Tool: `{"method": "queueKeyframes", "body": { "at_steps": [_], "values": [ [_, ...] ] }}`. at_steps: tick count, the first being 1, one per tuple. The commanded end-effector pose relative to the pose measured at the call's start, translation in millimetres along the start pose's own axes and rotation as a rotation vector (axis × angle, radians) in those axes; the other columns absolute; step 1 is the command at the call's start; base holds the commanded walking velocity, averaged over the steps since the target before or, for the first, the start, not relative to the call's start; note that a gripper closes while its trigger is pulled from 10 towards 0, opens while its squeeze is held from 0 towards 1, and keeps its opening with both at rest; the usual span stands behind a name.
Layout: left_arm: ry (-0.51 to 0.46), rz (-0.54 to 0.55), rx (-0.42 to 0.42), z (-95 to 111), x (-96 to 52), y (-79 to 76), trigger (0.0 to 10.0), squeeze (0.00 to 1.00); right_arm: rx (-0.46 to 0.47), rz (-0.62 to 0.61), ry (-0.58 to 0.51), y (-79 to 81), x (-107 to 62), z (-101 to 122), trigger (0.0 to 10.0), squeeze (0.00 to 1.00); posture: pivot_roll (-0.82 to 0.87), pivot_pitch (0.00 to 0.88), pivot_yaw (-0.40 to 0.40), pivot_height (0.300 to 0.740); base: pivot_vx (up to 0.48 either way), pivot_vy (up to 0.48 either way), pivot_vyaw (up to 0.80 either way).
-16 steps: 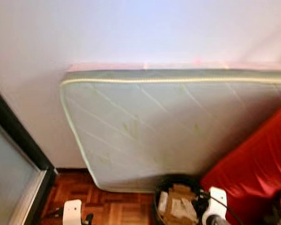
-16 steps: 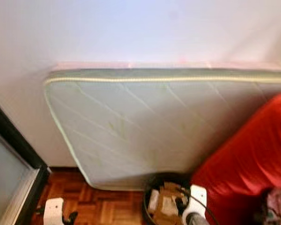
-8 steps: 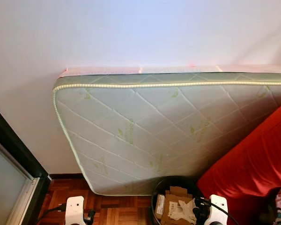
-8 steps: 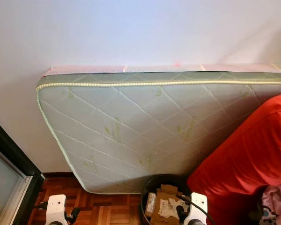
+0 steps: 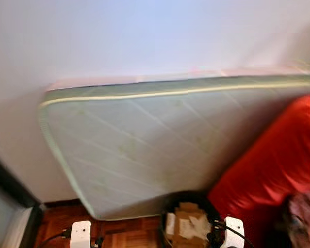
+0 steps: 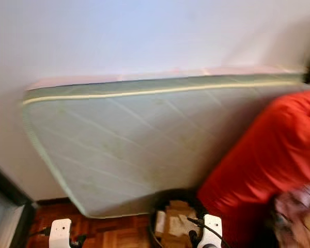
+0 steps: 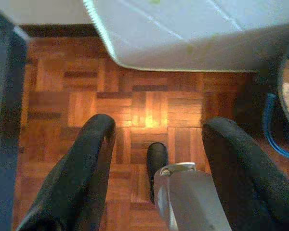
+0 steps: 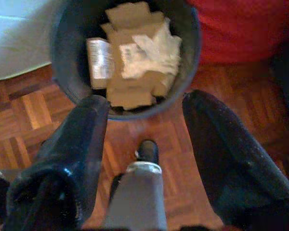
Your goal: Clean up the room
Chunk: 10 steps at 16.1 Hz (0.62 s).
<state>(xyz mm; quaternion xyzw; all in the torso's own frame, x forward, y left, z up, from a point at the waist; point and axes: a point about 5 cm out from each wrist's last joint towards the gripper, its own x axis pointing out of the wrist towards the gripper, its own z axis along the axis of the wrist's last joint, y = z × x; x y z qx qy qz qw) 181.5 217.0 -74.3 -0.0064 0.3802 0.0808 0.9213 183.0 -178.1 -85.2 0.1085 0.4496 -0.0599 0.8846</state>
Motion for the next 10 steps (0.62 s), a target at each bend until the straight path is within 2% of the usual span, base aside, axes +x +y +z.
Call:
{"method": "queueKeyframes", "body": {
  "at_steps": [1, 5, 7, 10],
  "values": [
    [0.006, -0.003, 0.018, -2.8, -1.1, 1.8, 10.0, 0.0, -0.007, -0.009, 0.017, -1.0, -0.3, -2.9, 10.0, 0.0, 0.07, 0.057, -0.046, 0.74, 0.0, 0.0, -0.78],
    [0.019, 0.003, 0.015, -6.0, -2.2, 4.7, 10.0, 0.0, -0.017, -0.004, 0.014, -3.0, -0.4, -1.3, 10.0, 0.0, 0.08, 0.068, -0.053, 0.74, 0.0, 0.0, -0.78],
    [0.034, -0.002, 0.04, -7.8, -2.2, 2.2, 10.0, 0.0, -0.024, -0.003, 0.015, -4.2, -0.5, -0.7, 10.0, 0.0, 0.08, 0.068, -0.056, 0.74, 0.0, 0.0, -0.78],
    [0.039, -0.007, 0.038, -9.2, -2.3, -0.7, 10.0, 0.0, -0.031, -0.002, 0.015, -5.3, -0.6, -0.1, 10.0, 0.0, 0.08, 0.068, -0.06, 0.74, 0.0, -0.48, -0.78]
  ]
}}
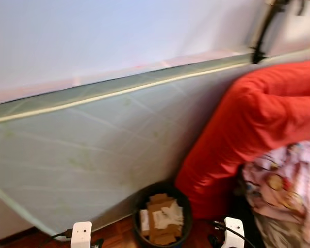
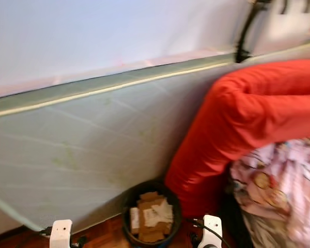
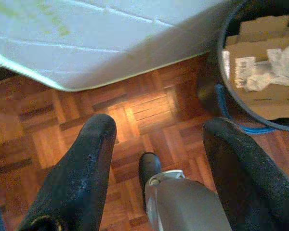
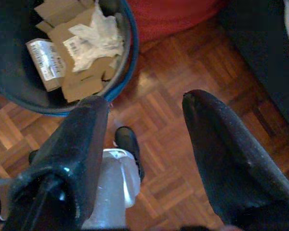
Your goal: Clean up the room
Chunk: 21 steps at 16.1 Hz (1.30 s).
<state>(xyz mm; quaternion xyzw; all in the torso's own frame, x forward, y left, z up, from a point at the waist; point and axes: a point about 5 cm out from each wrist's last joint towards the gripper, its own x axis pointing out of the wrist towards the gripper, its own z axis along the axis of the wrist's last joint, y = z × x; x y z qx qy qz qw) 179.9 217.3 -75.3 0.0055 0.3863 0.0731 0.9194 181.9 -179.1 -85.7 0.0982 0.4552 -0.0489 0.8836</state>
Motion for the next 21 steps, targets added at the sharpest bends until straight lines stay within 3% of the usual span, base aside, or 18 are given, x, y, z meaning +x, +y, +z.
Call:
{"method": "queueKeyframes", "body": {
  "at_steps": [1, 21],
  "values": [
    [0.032, 0.002, -0.01, -8.5, -2.1, -1.9, 10.0, 0.0, -0.008, -0.01, 0.005, -4.9, -0.4, 0.9, 10.0, 0.0, 0.08, 0.065, -0.065, 0.74, 0.0, 0.0, -0.78],
    [0.031, -0.004, -0.006, -6.5, -1.3, -2.4, 10.0, 0.0, -0.023, 0.001, 0.006, -3.0, -0.1, 1.6, 10.0, 0.0, 0.1, 0.063, -0.052, 0.74, 0.0, 0.0, -0.76]
  ]
}}
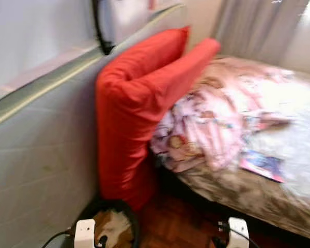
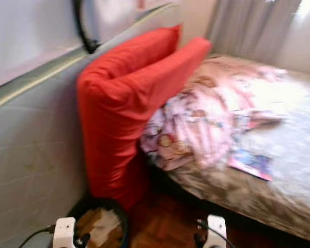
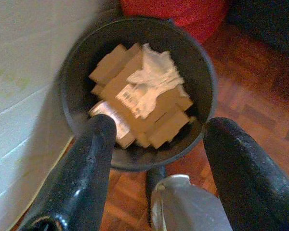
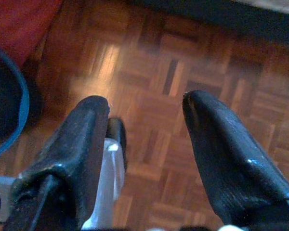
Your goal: Clean up the room
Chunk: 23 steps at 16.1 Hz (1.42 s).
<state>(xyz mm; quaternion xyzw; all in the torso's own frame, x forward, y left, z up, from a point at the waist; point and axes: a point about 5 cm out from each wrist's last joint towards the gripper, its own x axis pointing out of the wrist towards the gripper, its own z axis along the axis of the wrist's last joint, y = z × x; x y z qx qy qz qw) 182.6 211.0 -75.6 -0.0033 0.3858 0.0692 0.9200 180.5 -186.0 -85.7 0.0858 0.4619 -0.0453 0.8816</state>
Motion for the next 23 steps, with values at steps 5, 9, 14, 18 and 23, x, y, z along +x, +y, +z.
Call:
{"method": "queueKeyframes", "body": {
  "at_steps": [5, 9, 14, 18, 23],
  "values": [
    [0.023, 0.017, 0.037, -3, -1.7, 13.6, 10.0, 0.0, 0.038, 0.018, -0.022, 11.0, 1.3, 1, 10.0, 0.0, 0.09, 0.058, -0.009, 0.74, 0.0, 0.0, 0.0],
    [0.027, 0.016, 0.038, -3, -1.5, 13.2, 10.0, 0.0, 0.046, 0.005, -0.009, 8.1, 0.6, -3, 10.0, 0.0, 0.09, 0.067, -0.015, 0.74, 0.0, -0.148, 0.0],
    [0.055, 0.016, 0.028, -12, -3.9, 9.7, 10.0, 0.0, 0.039, 0.002, -0.009, 7.1, 0.3, -4, 10.0, 0.0, 0.07, 0.06, -0.022, 0.74, 0.0, -0.295, 0.0],
    [0.055, 0.022, 0.02, -12, -4.0, 11.4, 10.0, 0.0, 0.034, 0.005, -0.013, 5.8, 0.1, -3, 10.0, 0.0, 0.06, 0.054, -0.027, 0.74, 0.0, -0.295, 0.0],
    [0.053, 0.013, 0.024, -12, -4.1, 12.2, 10.0, 0.0, 0.032, -0.001, -0.011, 5.0, -0.2, -4, 10.0, 0.0, 0.05, 0.03, -0.021, 0.74, 0.0, -0.297, 0.0]
  ]
}}
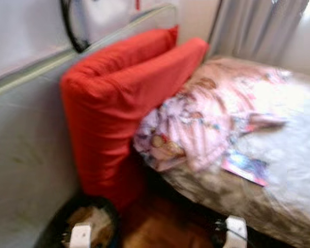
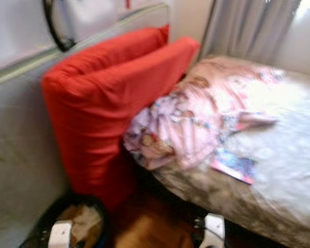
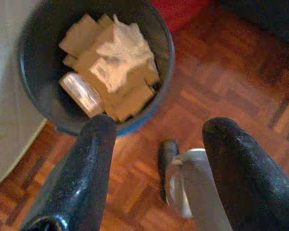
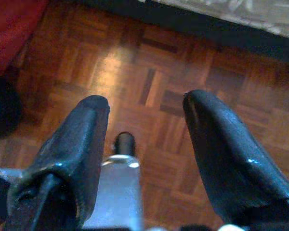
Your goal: Clean up the room
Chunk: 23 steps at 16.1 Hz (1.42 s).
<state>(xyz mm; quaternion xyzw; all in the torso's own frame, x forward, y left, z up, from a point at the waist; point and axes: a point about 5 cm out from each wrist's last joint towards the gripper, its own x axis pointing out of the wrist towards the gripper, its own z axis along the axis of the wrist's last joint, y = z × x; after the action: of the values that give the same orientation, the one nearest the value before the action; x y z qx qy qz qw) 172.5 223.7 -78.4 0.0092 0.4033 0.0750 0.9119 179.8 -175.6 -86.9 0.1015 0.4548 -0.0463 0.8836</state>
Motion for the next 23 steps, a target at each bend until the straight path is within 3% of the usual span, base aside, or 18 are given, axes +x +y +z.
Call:
{"method": "queueKeyframes", "body": {
  "at_steps": [1, 12, 23],
  "values": [
    [0.016, -0.01, 0.006, -4, -0.9, -1.4, 10.0, 0.0, 0.003, -0.016, 0.002, -5.0, -0.9, -1, 10.0, 0.0, 0.05, 0.024, -0.018, 0.74, 0.0, -0.296, 0.0],
    [-0.021, -0.023, 0.018, 5, 1.4, -5.5, 10.0, 0.0, 0.008, -0.025, 0.0, -5.4, -1.2, -3, 10.0, 0.0, 0.03, 0.0, -0.007, 0.74, 0.0, -0.298, 0.0],
    [-0.029, -0.011, 0.002, 9, 2.3, -3.2, 10.0, 0.0, 0.022, -0.032, -0.008, -3.9, 0.0, 3, 10.0, 0.0, 0.04, 0.078, -0.012, 0.74, 0.0, -0.3, 0.0]
  ]
}}
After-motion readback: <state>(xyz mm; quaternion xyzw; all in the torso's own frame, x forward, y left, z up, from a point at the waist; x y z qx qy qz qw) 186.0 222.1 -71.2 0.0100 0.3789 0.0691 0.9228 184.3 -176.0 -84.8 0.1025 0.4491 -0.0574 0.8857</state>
